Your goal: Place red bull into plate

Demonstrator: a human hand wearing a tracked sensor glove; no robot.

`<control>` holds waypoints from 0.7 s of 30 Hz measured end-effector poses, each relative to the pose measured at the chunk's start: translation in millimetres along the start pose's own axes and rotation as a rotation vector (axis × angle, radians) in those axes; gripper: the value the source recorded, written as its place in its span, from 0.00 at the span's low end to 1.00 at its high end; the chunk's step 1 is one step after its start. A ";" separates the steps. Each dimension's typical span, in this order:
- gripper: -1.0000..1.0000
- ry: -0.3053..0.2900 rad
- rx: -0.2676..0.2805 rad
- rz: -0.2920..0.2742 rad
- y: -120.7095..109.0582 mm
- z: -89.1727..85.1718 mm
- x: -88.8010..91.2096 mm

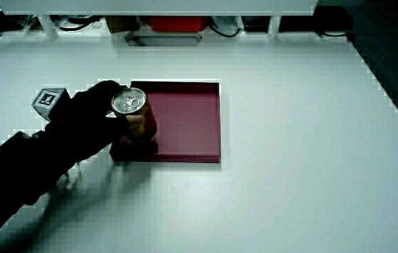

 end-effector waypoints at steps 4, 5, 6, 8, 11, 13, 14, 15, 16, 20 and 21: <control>0.50 0.023 -0.012 0.029 0.4 -6.4 -9.1; 0.50 -0.020 -0.016 0.022 0.6 -8.5 -9.7; 0.50 0.009 -0.020 0.023 0.8 -9.3 -12.1; 0.50 0.025 -0.025 0.050 0.7 -11.0 -14.3; 0.50 0.127 -0.021 -0.013 3.1 -12.5 -19.0; 0.50 0.018 -0.045 0.104 1.1 -15.4 -18.0; 0.50 0.021 -0.046 0.088 1.5 -16.5 -19.9; 0.50 -0.008 -0.054 0.105 1.4 -17.5 -20.5; 0.50 -0.036 -0.044 0.093 1.4 -17.2 -23.4; 0.50 0.002 -0.071 0.131 3.4 -17.0 -22.4; 0.50 -0.027 -0.073 0.109 4.1 -17.4 -21.4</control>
